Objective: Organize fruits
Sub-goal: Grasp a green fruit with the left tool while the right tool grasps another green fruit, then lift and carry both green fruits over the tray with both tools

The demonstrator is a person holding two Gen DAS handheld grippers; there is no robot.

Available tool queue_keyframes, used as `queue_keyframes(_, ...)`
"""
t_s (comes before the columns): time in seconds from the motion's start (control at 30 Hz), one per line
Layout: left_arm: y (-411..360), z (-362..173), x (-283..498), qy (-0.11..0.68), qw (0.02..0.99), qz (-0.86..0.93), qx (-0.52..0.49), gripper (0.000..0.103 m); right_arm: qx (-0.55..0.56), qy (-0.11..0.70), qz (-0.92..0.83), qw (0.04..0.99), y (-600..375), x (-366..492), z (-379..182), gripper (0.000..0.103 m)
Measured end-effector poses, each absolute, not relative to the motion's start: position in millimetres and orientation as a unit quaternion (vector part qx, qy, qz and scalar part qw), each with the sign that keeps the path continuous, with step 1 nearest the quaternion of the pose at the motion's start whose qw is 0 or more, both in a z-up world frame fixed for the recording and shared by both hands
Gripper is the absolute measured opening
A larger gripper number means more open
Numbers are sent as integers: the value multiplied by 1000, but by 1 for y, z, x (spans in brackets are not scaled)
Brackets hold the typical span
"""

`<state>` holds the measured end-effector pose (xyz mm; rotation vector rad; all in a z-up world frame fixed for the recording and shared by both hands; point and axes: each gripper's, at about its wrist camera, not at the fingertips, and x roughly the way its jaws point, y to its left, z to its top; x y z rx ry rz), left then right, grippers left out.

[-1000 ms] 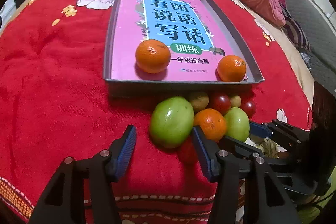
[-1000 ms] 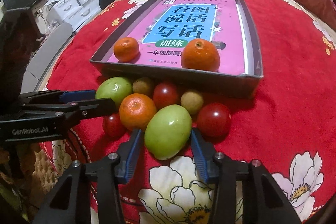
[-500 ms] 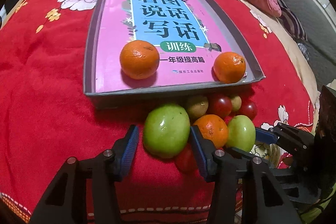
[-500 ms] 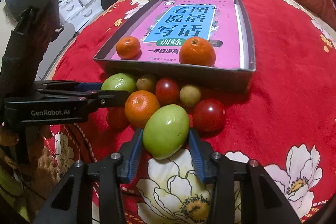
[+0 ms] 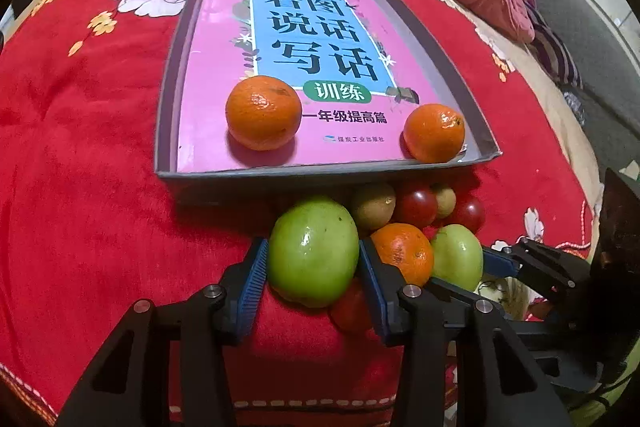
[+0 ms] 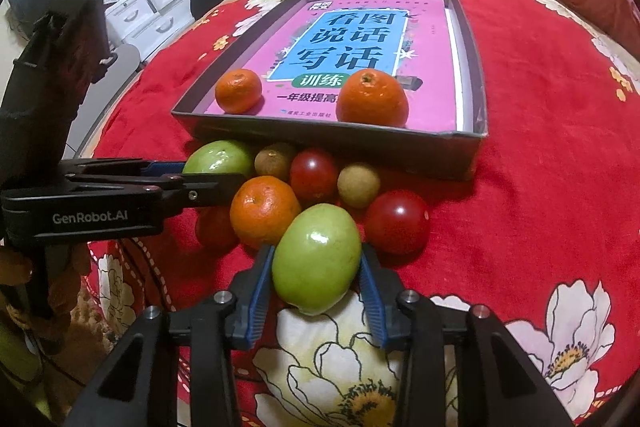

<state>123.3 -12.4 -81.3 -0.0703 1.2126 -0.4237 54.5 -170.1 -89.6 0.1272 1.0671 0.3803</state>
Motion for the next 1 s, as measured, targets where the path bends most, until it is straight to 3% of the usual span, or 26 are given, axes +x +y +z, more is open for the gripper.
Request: queue_keyframes(1.0, 15, -27, 99, 523, 828, -189, -64, 46, 91, 463, 165, 866, -193, 47, -47, 41)
